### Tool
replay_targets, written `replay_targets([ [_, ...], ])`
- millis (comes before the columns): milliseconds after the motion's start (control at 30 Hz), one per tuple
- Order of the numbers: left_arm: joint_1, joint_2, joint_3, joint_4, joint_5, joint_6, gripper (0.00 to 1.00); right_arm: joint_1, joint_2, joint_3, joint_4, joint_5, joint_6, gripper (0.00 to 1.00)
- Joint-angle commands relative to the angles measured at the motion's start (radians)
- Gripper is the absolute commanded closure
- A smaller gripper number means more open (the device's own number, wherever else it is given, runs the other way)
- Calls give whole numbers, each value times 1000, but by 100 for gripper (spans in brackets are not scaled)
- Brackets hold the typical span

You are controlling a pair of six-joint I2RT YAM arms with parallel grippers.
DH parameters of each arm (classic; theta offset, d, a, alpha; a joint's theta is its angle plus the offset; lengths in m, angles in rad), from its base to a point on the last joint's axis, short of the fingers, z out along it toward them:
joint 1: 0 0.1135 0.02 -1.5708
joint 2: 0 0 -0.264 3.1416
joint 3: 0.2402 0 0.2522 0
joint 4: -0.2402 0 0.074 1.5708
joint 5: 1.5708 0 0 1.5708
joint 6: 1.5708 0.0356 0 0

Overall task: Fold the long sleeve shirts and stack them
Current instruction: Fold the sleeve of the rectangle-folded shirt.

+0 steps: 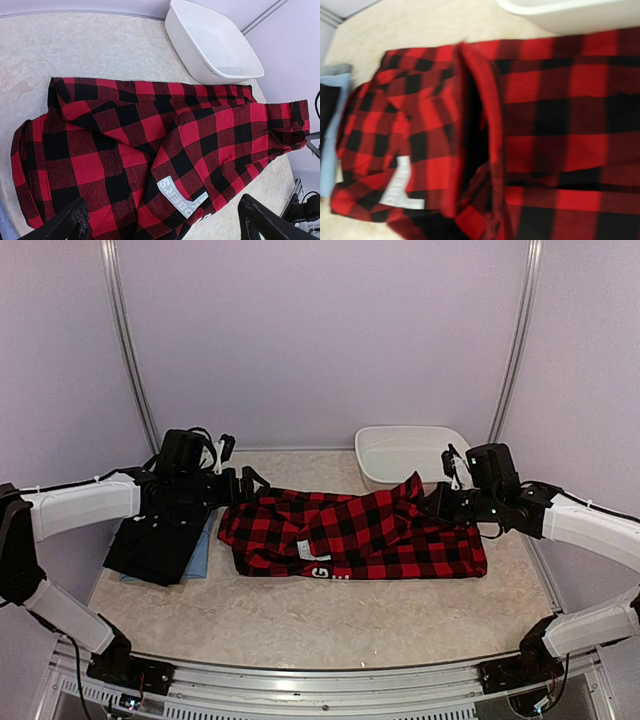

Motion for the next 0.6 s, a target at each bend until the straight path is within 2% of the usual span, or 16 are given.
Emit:
replay_targets([
  [0, -29, 19, 33, -37, -50, 38, 1, -52, -12, -32, -41, 3, -23, 100],
  [333, -43, 47, 41, -35, -49, 41, 1, -74, -41, 17, -39, -93, 29, 100],
  [567, -48, 35, 38, -37, -73, 49, 1, -75, -64, 68, -110, -180, 84, 100],
])
